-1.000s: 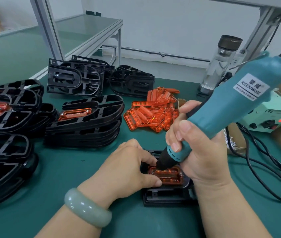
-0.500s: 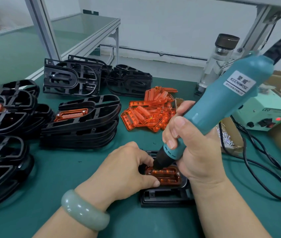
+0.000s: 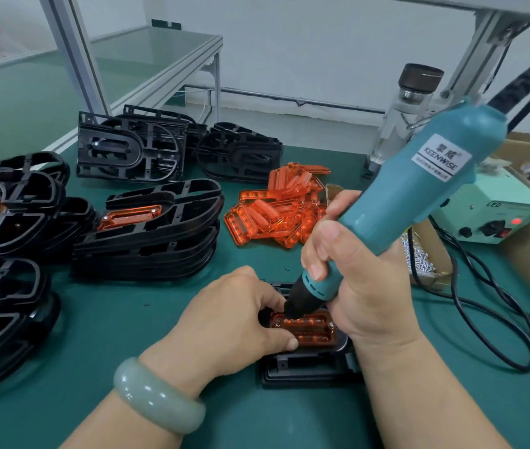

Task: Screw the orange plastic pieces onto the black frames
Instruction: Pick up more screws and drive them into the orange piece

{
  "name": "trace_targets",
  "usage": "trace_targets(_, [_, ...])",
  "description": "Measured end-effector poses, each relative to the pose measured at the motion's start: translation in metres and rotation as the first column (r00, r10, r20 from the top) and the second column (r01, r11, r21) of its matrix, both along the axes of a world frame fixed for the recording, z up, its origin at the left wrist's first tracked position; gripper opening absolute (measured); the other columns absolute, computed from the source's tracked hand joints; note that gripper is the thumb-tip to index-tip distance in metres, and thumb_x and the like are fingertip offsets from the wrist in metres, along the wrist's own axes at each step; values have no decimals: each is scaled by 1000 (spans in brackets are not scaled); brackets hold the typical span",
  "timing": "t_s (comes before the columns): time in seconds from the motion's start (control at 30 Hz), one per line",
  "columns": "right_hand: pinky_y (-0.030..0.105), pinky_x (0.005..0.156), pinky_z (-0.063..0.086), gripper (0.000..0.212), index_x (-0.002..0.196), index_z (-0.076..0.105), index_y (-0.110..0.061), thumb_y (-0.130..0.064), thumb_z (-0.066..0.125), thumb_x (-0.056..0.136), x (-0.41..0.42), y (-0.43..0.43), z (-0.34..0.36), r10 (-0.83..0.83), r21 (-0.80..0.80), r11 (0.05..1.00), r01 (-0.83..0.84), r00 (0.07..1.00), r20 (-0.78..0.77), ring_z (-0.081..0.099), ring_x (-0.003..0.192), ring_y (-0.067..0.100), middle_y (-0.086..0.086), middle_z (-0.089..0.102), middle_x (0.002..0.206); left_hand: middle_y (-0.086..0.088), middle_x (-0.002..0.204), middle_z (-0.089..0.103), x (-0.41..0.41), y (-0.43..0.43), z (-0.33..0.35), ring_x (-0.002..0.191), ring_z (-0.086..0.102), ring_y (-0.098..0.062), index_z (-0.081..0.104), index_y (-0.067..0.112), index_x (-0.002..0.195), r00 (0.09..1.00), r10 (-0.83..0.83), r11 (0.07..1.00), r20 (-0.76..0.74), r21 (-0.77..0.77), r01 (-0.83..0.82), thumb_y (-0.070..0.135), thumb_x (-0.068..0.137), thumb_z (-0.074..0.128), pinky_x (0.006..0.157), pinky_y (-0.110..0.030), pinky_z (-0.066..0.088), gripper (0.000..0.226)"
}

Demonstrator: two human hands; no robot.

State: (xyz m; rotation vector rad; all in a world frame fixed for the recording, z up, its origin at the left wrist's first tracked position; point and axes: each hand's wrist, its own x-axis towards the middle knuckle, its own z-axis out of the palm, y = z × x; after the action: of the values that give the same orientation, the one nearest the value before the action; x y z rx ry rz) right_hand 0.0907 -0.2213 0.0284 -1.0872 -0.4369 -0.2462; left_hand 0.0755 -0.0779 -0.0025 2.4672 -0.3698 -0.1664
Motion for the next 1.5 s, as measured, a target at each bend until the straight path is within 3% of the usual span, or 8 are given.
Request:
trace_targets(0.2, [23, 52, 40, 23, 99, 56, -14, -15, 60, 76, 2, -4, -3, 48, 47, 998, -48, 999, -4, 44, 42, 12, -4, 48, 57, 13, 91, 49, 0, 1, -1, 89, 50, -7, 66, 39, 103, 1000, 13, 1000, -3, -7, -13, 57, 60, 78, 83, -29, 46, 47])
trace_targets(0.6, [26, 51, 41, 20, 97, 55, -14, -19, 61, 79, 0, -6, -2, -20, 64, 998, 20, 1000, 6, 46, 44, 13, -3, 47, 58, 17, 88, 46, 2, 2, -1, 80, 45, 2, 65, 39, 100, 1000, 2, 1000, -3, 20, -2, 59, 61, 76, 69, -20, 36, 46])
trace_targets(0.83, [24, 51, 41, 23, 98, 56, -13, -22, 63, 78, -2, -5, -2, -28, 63, 998, 28, 1000, -5, 45, 43, 13, -2, 48, 58, 16, 89, 46, 2, 3, -1, 81, 46, 1, 64, 41, 99, 1000, -2, 1000, -7, 25, 2, 59, 61, 76, 70, -20, 38, 43])
trace_targets(0.93, [25, 51, 41, 35, 98, 58, -16, -33, 78, 76, -3, -5, -2, -9, 48, 999, 9, 1000, 7, 46, 45, 13, -2, 49, 59, 16, 88, 46, 1, 3, 0, 80, 45, 3, 61, 43, 92, 1000, -10, 1000, -12, 22, 10, 59, 61, 75, 68, -20, 35, 38])
trace_targets(1.1, [25, 52, 42, 49, 101, 56, -14, -47, 80, 73, -3, -4, 0, 1, 47, 999, 0, 1000, -15, 47, 46, 12, -3, 49, 60, 16, 88, 46, 2, 3, -1, 79, 45, 2, 64, 41, 96, 1000, -13, 1000, -14, 22, 14, 59, 61, 75, 69, -19, 35, 40])
trace_targets(1.5, [26, 53, 41, 39, 98, 62, -20, -46, 79, 74, -6, -5, 3, 1, 8, 1000, -1, 1000, 21, 47, 46, 14, -4, 51, 60, 15, 85, 44, 0, 3, 0, 74, 42, 3, 63, 41, 92, 1000, -22, 999, -11, 26, 22, 59, 63, 74, 59, -16, 29, 35])
